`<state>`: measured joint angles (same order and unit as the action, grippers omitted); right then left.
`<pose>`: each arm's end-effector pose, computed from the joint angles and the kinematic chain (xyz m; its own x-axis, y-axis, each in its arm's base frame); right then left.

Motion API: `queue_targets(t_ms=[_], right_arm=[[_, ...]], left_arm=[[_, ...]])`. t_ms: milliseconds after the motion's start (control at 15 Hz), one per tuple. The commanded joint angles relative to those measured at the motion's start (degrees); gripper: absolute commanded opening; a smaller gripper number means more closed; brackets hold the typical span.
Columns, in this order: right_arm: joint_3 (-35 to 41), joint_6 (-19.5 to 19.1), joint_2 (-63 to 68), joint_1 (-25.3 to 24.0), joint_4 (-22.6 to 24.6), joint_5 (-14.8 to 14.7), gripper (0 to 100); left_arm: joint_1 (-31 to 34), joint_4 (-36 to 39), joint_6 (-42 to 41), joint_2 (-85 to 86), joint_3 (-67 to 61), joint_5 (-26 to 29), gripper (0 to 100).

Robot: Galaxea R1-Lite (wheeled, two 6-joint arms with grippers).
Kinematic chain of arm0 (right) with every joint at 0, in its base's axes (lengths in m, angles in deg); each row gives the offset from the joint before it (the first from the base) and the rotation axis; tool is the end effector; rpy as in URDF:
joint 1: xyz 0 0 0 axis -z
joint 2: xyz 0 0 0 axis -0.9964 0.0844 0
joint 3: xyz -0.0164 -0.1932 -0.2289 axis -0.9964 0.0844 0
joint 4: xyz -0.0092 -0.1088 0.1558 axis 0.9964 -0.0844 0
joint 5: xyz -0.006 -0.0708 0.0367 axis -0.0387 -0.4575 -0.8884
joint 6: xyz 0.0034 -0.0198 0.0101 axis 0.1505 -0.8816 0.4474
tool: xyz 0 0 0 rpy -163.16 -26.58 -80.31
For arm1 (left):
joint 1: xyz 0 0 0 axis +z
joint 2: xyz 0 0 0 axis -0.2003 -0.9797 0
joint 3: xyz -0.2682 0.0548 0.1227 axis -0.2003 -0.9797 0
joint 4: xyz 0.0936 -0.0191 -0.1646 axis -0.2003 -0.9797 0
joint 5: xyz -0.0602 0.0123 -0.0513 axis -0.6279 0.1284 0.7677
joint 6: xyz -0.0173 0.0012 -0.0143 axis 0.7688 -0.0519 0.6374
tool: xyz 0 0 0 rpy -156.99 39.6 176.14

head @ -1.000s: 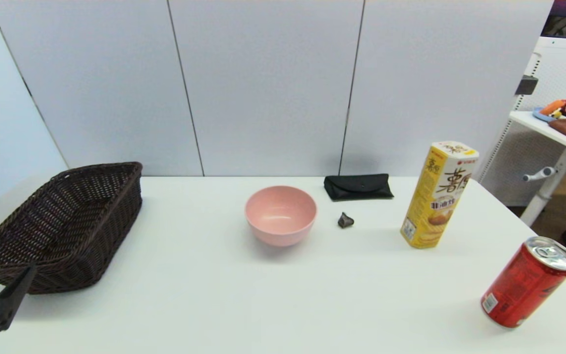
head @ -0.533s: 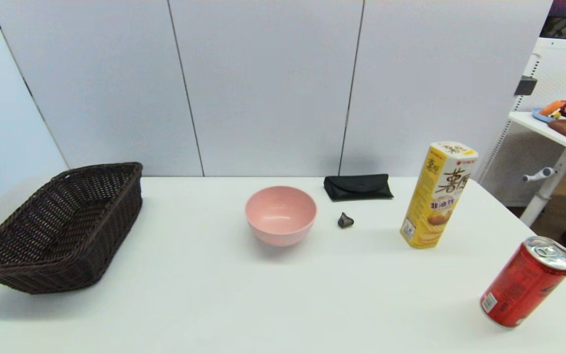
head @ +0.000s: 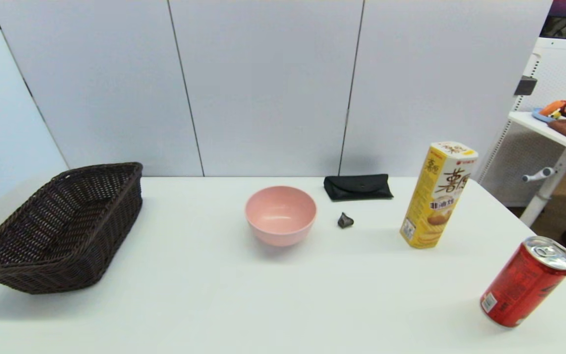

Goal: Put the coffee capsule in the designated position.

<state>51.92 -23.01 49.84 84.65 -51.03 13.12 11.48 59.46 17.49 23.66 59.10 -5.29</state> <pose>-0.0227 -0.0001 0.0755 0.9999 0.0115 -0.0021 -0.0115 0.9999 0.0078 -0.0222 -0.0002 0.0802 0.9993 -0.0123 0.0362 0.0119 0.9999 0.0108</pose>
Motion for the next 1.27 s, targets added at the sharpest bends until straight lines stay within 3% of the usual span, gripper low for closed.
queue_targets(t_ms=[67,1267], right_arm=[[0.0,0.0,0.08,-0.02,0.02,0.02,100],[0.0,1.14,0.08,-0.02,0.02,-1.74,100]], left_arm=[[-0.01,0.08,1.65,0.58,-1.05,-1.34,100],[-0.01,0.08,1.74,0.58,-1.05,-1.34,100]])
